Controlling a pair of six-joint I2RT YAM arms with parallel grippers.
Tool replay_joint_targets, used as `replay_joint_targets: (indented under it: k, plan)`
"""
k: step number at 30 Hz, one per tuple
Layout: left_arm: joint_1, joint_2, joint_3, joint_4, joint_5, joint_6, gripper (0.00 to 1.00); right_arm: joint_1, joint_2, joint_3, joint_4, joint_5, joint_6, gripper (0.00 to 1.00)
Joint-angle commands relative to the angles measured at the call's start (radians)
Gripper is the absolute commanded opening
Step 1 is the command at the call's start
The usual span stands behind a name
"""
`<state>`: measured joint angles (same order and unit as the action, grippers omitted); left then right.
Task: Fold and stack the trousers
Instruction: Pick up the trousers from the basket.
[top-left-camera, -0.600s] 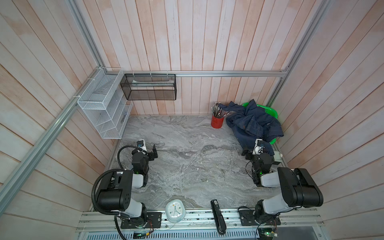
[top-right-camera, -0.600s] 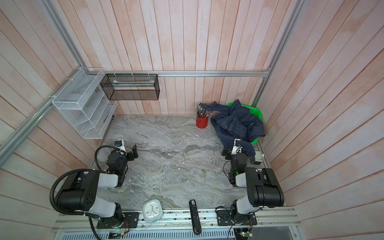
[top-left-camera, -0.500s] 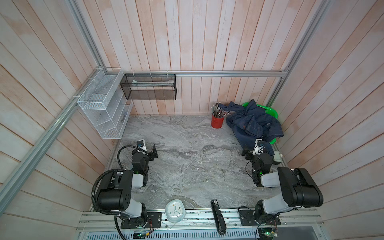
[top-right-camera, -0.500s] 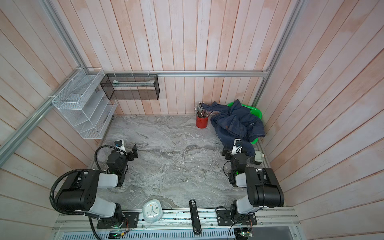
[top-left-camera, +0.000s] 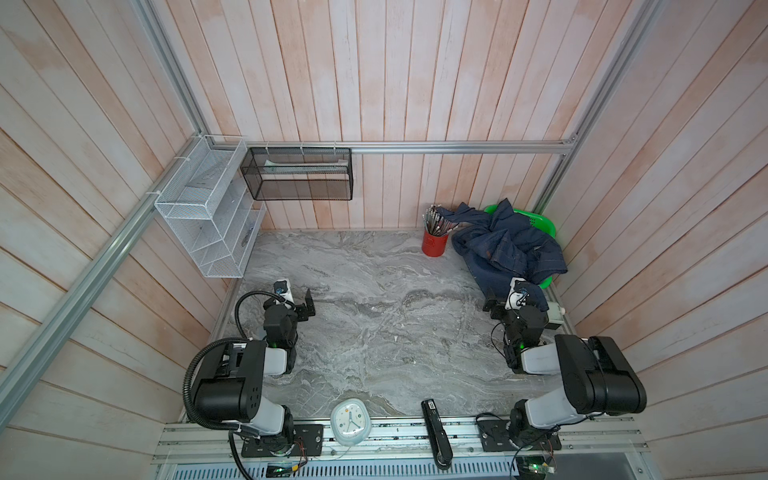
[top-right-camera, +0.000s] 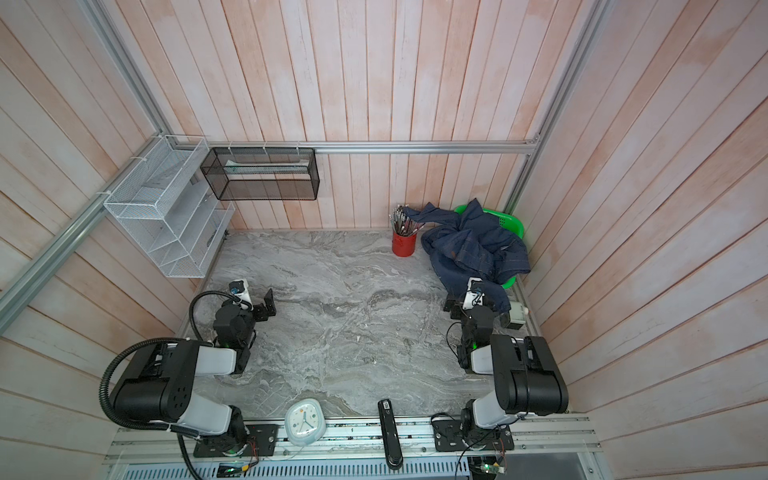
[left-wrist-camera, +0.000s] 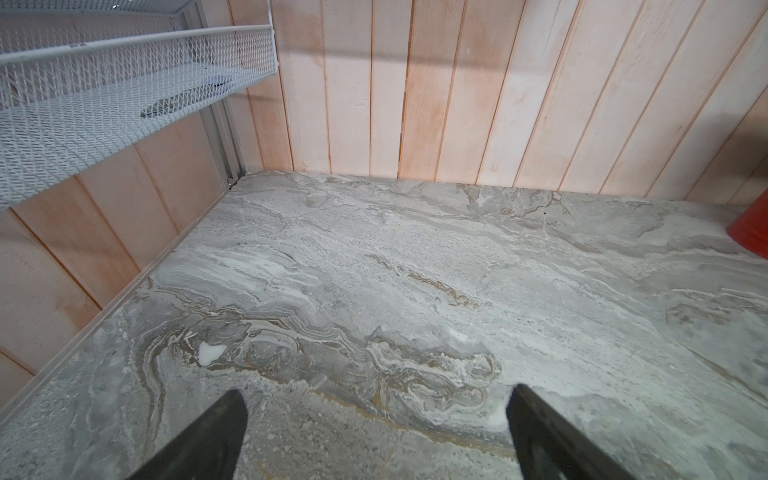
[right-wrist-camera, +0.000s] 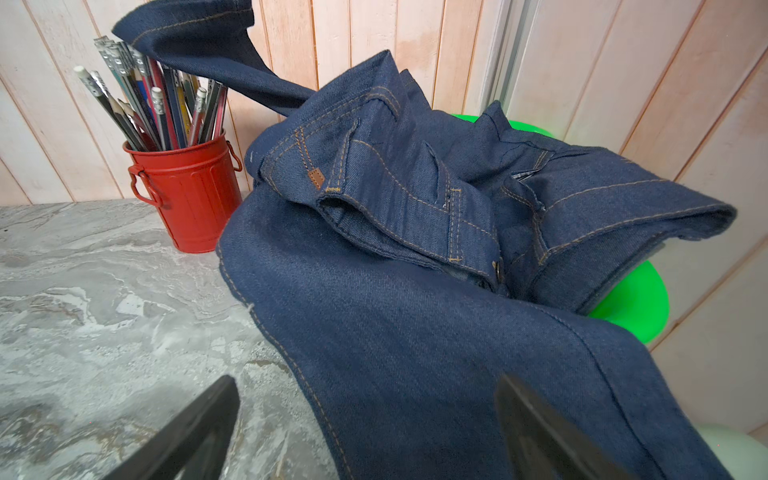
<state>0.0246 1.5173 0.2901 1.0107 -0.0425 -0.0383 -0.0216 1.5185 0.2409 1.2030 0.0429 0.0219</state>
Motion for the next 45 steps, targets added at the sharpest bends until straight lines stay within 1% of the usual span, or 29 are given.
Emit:
replay_joint_targets:
  k: [1,15,17,18,19,20,21,22,23,24,25,26,28,30,31,32,33,35,37,39,41,45]
  plan:
    - [-0.003,0.005,0.016,0.030,-0.020,-0.003,1.00,-0.004,-0.001,0.008,-0.010,-0.010,-0.011,0.98]
    - [-0.003,0.003,0.014,0.031,-0.019,-0.003,1.00,-0.005,-0.001,0.007,-0.010,-0.007,-0.009,0.98]
    - [-0.003,0.001,0.012,0.037,-0.017,-0.003,1.00,-0.008,0.001,0.009,-0.007,-0.011,-0.006,0.98]
    - [-0.003,-0.005,0.010,0.048,-0.018,-0.005,1.00,-0.019,0.002,0.011,-0.008,-0.032,0.000,0.98]
    - [-0.003,-0.032,0.023,0.003,-0.012,0.003,1.00,-0.029,0.000,0.009,-0.011,-0.049,0.009,0.98]
    - [-0.005,-0.089,0.058,-0.110,0.001,0.010,1.00,-0.035,-0.004,0.002,0.004,-0.051,0.020,0.98]
    - [-0.008,-0.148,0.096,-0.223,-0.006,0.011,0.99,-0.034,-0.017,-0.013,0.057,-0.042,0.028,0.98]
    - [-0.013,-0.199,0.122,-0.290,-0.034,-0.005,0.98,-0.029,-0.066,-0.004,0.006,-0.027,0.025,0.98]
    - [-0.014,-0.240,0.133,-0.319,-0.051,-0.032,0.98,-0.021,-0.130,0.031,-0.113,0.008,0.014,0.98]
    - [-0.015,-0.285,0.141,-0.344,-0.053,-0.079,0.98,-0.008,-0.199,0.074,-0.243,0.080,0.028,0.98]
    - [-0.017,-0.325,0.164,-0.394,-0.048,-0.124,0.98,-0.001,-0.267,0.112,-0.346,0.153,0.119,0.98]
    - [-0.018,-0.351,0.197,-0.461,-0.042,-0.160,0.98,-0.005,-0.316,0.138,-0.406,0.184,0.193,0.98]
    - [-0.026,-0.384,0.288,-0.636,-0.053,-0.246,0.96,0.003,-0.407,0.200,-0.521,0.242,0.296,0.98]
    - [-0.041,-0.391,0.362,-0.770,-0.045,-0.280,0.93,0.006,-0.451,0.312,-0.713,0.277,0.386,0.98]
    - [-0.057,-0.394,0.406,-0.839,-0.049,-0.286,0.92,0.009,-0.449,0.371,-0.799,0.275,0.404,0.98]
    - [-0.073,-0.393,0.440,-0.890,-0.052,-0.287,0.92,0.009,-0.428,0.433,-0.866,0.278,0.415,0.98]
    - [-0.091,-0.389,0.479,-0.947,-0.046,-0.285,0.92,0.006,-0.390,0.528,-0.981,0.271,0.431,0.98]
    - [-0.118,-0.360,0.564,-1.063,-0.018,-0.279,0.92,0.000,-0.278,0.731,-1.200,0.242,0.433,0.98]
    - [-0.151,-0.307,0.662,-1.199,0.003,-0.283,0.92,-0.012,-0.152,0.925,-1.392,0.187,0.453,0.98]
    - [-0.188,-0.260,0.732,-1.287,0.031,-0.288,0.92,-0.036,-0.042,1.081,-1.533,0.113,0.493,0.98]
    - [-0.227,-0.221,0.782,-1.353,0.053,-0.294,0.92,-0.057,0.057,1.204,-1.624,0.028,0.516,0.98]
    - [-0.310,-0.167,0.843,-1.432,0.071,-0.299,0.96,-0.090,0.204,1.386,-1.720,-0.042,0.543,0.98]
